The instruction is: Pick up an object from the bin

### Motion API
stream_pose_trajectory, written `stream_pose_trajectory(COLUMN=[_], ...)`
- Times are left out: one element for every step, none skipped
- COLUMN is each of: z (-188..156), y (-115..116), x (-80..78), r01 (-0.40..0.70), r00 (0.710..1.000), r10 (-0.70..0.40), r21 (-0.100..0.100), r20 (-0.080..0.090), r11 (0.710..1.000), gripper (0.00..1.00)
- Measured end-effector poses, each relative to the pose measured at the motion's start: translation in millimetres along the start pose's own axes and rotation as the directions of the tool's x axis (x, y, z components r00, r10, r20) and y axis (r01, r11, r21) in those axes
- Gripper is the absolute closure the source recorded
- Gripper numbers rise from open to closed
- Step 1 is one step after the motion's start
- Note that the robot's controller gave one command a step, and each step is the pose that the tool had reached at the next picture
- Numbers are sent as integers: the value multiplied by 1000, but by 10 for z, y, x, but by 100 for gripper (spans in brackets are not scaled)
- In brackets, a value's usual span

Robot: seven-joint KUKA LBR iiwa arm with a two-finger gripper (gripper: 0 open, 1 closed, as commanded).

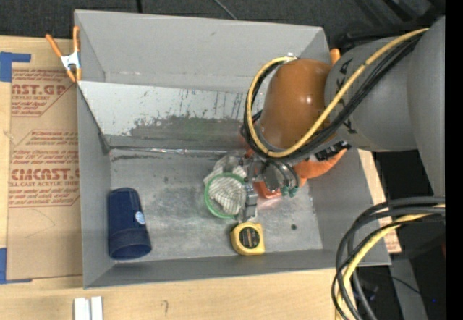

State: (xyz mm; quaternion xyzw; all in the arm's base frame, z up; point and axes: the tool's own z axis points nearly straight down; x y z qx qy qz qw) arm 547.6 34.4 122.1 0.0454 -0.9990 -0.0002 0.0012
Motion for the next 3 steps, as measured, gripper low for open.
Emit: stream_pose_trajectory(z=[-192,-330,-690], y=[43,-17,-40], x=[35,41,71], r01=[15,23,26], r00=[1000,1000,1000], r10=[-15,-23,-26], r21=[1,1,1], r20=[5,3,3], r11=[1000,1000,1000], gripper=[100,100,100])
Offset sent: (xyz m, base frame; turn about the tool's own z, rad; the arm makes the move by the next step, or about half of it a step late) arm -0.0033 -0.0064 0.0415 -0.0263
